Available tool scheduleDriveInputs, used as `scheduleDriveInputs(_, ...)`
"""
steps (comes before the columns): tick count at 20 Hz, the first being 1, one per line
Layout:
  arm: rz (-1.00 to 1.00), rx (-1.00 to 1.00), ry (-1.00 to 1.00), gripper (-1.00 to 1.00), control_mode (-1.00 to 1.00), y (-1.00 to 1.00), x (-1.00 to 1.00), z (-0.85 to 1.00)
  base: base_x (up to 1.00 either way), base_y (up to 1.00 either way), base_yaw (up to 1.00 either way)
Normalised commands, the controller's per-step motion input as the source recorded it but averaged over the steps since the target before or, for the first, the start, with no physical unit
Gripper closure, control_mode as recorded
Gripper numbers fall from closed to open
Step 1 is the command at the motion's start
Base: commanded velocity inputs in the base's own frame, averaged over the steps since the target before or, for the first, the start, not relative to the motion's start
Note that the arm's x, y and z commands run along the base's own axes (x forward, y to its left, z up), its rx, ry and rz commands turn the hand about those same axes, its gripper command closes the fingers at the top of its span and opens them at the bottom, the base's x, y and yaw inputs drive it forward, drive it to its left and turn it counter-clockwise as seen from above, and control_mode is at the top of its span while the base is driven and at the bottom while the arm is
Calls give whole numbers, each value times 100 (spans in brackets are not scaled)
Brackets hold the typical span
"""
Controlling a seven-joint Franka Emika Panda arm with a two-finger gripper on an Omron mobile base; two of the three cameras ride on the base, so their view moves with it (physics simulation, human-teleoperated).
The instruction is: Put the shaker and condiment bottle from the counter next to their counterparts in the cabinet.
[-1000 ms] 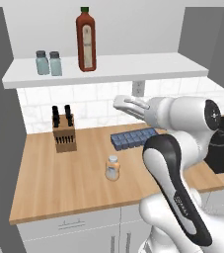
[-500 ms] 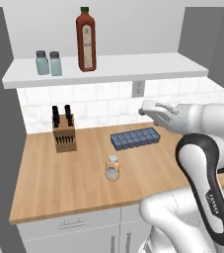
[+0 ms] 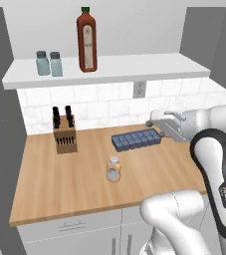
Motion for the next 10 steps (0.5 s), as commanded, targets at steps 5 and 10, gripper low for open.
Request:
scheduleDriveInputs(5, 14, 0, 0, -100, -100, -23, 0, -87, 0, 0, 0)
scheduleDriveInputs(10, 11, 0, 0, -100, -100, -7, 0, -62, 0, 0, 0)
